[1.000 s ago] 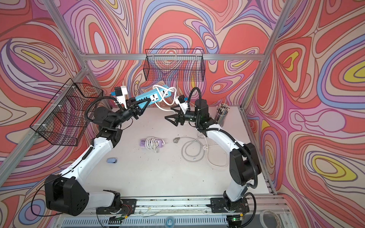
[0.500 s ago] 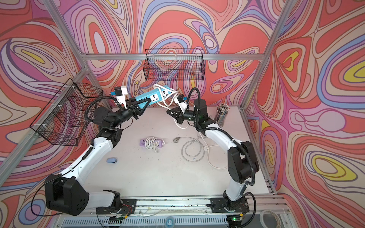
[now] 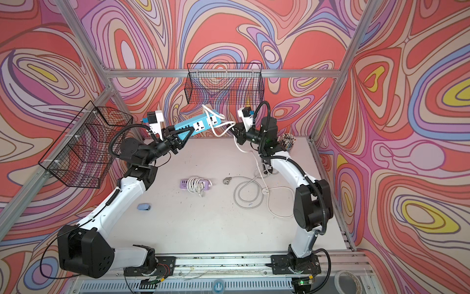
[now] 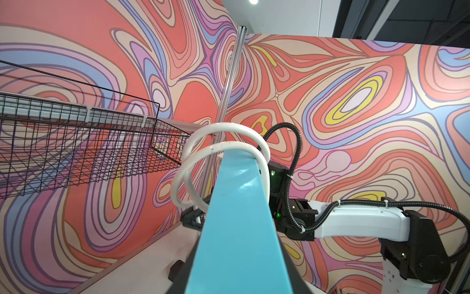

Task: Unwrap the cord wrapped around the power strip
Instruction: Unwrap the power cord from the power strip.

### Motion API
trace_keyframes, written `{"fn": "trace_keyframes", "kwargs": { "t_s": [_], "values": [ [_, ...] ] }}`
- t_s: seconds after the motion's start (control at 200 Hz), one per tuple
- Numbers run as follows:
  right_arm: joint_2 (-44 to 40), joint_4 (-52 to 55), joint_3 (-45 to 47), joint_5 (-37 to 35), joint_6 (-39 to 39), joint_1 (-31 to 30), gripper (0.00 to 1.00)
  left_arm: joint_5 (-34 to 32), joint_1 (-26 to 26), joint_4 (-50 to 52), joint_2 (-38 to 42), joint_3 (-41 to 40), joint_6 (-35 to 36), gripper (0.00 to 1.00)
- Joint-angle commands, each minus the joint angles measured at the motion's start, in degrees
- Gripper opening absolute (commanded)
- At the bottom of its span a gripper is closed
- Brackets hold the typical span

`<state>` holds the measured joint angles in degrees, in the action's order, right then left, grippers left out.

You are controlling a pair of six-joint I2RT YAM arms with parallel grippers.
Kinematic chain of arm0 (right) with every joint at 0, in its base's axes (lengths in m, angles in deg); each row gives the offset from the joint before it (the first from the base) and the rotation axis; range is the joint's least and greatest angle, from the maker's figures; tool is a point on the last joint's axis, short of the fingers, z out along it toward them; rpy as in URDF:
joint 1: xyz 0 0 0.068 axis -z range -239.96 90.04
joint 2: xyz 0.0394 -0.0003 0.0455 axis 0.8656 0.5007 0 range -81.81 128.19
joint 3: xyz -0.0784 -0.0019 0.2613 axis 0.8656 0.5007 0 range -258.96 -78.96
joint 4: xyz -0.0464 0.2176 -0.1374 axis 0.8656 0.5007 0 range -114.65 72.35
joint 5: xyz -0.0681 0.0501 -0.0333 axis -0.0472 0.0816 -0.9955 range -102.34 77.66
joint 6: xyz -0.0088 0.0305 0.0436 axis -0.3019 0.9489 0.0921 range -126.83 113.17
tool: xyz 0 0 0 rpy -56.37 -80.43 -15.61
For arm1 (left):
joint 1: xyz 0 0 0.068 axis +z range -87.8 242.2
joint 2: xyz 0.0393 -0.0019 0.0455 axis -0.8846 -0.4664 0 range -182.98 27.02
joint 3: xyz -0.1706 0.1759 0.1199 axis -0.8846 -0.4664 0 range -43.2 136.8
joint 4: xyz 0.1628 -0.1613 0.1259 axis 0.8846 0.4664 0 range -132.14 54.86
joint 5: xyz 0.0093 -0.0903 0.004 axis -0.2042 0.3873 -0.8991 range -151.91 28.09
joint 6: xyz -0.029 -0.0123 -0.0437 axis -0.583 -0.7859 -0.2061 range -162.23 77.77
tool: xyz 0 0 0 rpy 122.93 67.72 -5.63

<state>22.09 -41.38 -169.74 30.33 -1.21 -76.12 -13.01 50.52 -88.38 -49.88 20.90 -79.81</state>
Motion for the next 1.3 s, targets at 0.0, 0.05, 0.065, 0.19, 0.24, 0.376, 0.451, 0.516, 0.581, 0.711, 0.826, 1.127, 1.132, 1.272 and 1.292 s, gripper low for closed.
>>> {"fn": "trace_keyframes", "kwargs": {
  "t_s": [0.0,0.05,0.065,0.19,0.24,0.376,0.451,0.516,0.581,0.711,0.826,1.127,1.132,1.272,1.292],
  "values": [
    [1.2,2.0,-7.0,-1.9,-0.1,0.9,0.00,1.1,-0.3,-5.7,0.0,2.5,-1.1,0.00],
    [1.4,3.5,-10.2,-2.1,-0.6,1.2,0.00,1.1,-0.3,-5.6,-0.2,2.5,-1.1,0.00],
    [1.3,3.7,-11.1,-2.2,-0.8,1.3,0.00,1.1,-0.3,-5.5,-0.2,2.4,-1.1,0.00],
    [1.2,7.3,-17.7,-2.1,-2.1,1.7,0.00,1.2,-0.6,-5.1,-0.5,2.4,-0.8,0.00],
    [0.3,8.2,-18.9,-2.3,-2.8,1.7,0.00,1.1,-0.7,-4.5,-0.6,2.5,-0.3,0.00],
    [-4.6,9.1,-19.0,-2.7,-3.6,2.0,0.00,0.5,-0.7,-3.2,-0.7,2.3,0.8,0.00],
    [-8.4,9.7,-17.4,-3.1,-4.4,2.1,0.00,0.2,-0.7,-2.8,-0.7,2.2,1.2,0.00],
    [-11.8,10.0,-15.2,-3.2,-4.9,2.2,0.00,-0.1,-0.7,-2.1,-0.6,2.1,2.0,0.00],
    [-15.3,11.2,-13.4,-3.3,-5.7,2.3,0.00,-0.5,-0.7,-1.0,-0.4,2.0,2.9,0.00],
    [-22.5,13.9,-8.3,-2.7,-7.4,2.3,0.00,-1.9,-0.5,0.8,0.4,1.7,4.9,0.00],
    [-28.1,18.0,-3.5,-1.2,-8.8,2.2,0.00,-3.3,0.0,1.6,1.1,1.2,6.1,0.00],
    [-36.7,28.1,13.7,-4.6,-10.4,2.3,0.00,-7.4,4.1,0.7,3.7,-0.3,6.4,0.00],
    [-36.7,28.1,14.0,-4.6,-10.3,2.3,0.00,-7.5,4.2,0.6,3.7,-0.4,6.4,0.00],
    [-36.4,25.3,24.4,-6.7,-5.8,2.8,0.00,-10.1,7.7,0.0,6.2,-1.4,7.0,0.00],
    [-36.0,24.5,25.8,-7.2,-4.9,2.9,0.00,-10.3,8.2,0.2,6.7,-1.5,7.3,0.00]
  ]
}}
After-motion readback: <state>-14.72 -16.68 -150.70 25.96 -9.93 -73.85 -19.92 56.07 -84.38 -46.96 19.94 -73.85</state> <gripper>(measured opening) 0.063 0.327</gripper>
